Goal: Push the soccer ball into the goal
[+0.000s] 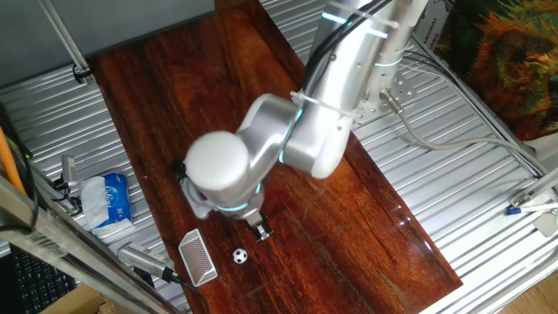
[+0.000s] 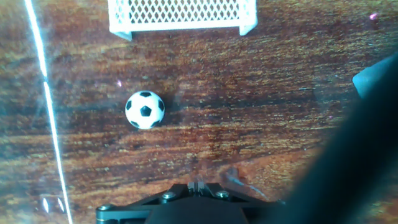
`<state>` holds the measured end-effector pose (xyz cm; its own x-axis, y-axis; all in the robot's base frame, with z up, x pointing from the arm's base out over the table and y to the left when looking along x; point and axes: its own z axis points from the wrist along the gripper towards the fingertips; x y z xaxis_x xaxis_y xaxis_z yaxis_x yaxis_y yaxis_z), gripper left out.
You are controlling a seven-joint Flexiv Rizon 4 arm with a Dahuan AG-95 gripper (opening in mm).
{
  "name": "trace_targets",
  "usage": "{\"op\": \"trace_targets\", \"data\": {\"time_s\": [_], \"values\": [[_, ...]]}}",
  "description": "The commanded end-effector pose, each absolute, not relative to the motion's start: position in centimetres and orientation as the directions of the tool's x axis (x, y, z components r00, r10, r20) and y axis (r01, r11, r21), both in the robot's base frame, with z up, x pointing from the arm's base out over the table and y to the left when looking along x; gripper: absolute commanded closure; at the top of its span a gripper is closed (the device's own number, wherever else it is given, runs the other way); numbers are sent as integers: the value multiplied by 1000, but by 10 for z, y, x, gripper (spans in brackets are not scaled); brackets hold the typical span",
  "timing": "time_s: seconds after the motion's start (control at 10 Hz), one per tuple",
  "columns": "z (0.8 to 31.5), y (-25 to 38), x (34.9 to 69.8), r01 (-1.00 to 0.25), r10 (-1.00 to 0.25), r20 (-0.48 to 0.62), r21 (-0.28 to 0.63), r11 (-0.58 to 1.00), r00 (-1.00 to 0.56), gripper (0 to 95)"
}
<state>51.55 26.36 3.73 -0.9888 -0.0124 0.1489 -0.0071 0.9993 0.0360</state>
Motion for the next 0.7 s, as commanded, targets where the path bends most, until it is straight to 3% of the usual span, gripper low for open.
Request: {"op": "trace_targets", "data": {"time_s": [0.1,0.7], "values": [[38,275,521,59,46,149,84,995,-988,950],[28,301,536,104,91,133,94,990,-987,950]]}}
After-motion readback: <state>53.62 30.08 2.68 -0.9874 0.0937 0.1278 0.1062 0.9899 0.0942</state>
